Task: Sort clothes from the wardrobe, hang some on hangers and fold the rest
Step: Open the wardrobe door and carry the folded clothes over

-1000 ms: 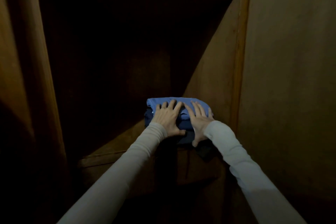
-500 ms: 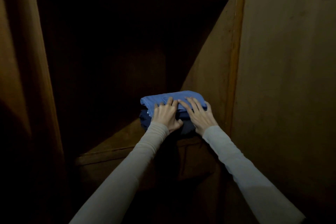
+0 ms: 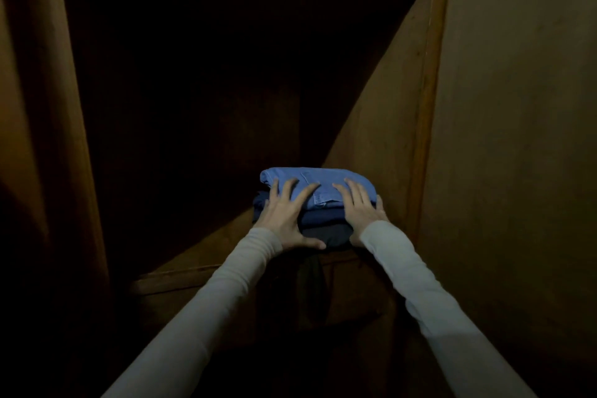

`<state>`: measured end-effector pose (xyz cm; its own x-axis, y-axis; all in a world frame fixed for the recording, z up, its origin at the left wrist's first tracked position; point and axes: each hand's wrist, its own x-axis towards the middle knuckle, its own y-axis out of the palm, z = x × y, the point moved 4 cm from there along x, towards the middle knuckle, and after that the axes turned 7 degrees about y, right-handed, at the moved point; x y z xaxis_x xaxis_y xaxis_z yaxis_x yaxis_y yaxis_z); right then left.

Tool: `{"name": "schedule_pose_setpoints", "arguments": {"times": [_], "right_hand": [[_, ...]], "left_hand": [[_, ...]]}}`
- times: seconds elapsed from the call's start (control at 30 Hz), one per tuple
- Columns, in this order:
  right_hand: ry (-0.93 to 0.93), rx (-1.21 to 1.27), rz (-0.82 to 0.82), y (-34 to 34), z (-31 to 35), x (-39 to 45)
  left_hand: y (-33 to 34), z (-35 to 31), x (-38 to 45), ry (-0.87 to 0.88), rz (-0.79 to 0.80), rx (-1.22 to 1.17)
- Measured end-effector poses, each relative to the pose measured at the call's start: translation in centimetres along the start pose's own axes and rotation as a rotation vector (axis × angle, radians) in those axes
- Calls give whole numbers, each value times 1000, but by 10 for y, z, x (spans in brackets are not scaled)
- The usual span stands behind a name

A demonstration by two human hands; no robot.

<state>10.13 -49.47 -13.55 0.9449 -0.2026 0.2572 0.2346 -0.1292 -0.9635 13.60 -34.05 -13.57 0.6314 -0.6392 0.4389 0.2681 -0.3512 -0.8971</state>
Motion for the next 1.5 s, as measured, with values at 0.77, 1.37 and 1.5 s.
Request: {"name": "schedule_pose_setpoints", "arguments": {"times": [0.77,1.37,1.5], "right_hand": [[88,176,155,-1,-4,-69],[330,180,260,22,46,-332],[332,205,284,22,48,-374]], "left_hand": [[-4,-24,-33,-12,179,191],[45,-115,-242,212,238,-243],[56,-133,-280,202,321,-266]]}}
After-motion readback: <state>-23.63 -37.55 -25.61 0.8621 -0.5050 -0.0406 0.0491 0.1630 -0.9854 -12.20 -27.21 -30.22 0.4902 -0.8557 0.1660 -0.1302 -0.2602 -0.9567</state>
